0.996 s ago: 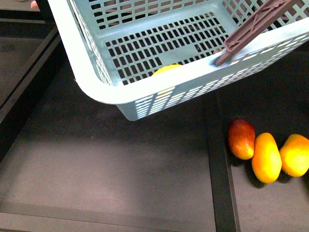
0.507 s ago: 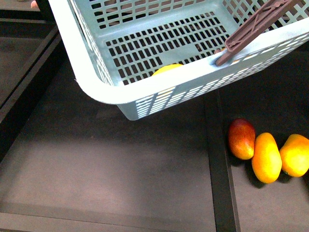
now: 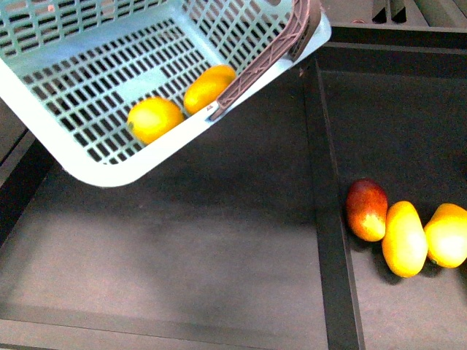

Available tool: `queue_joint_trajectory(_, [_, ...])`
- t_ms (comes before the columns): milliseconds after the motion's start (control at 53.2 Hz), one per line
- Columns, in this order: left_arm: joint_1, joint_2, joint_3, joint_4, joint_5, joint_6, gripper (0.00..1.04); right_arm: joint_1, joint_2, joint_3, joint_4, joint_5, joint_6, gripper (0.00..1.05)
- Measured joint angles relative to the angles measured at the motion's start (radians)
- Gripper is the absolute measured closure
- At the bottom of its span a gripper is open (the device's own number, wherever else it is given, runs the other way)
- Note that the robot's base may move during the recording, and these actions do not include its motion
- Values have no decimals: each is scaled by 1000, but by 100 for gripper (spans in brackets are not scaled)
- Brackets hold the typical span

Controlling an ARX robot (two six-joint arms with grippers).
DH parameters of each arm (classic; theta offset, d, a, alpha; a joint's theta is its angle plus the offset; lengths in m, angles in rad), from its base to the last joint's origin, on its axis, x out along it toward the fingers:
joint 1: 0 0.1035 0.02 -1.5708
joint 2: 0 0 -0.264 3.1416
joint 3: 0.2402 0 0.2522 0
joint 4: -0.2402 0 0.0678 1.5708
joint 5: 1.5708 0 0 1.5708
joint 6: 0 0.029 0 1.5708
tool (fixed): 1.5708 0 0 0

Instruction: Pick lemon and mango into basket

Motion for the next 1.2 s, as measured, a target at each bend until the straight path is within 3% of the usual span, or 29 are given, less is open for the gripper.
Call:
queue_joint_trajectory(301, [122, 207, 179, 12, 15, -214, 99, 0, -1, 0, 0, 1, 0, 9])
queue_joint_trajectory(639, [225, 523, 564, -245, 40, -366, 100, 0, -1, 0, 0, 1, 0, 9])
queue_joint_trajectory(827, [235, 546, 593, -277, 113, -383, 100, 0, -1, 0, 0, 1, 0, 9])
queue_joint_trajectory(1202, [261, 534, 555, -303, 156, -419, 100, 0, -1, 0, 0, 1, 0, 9])
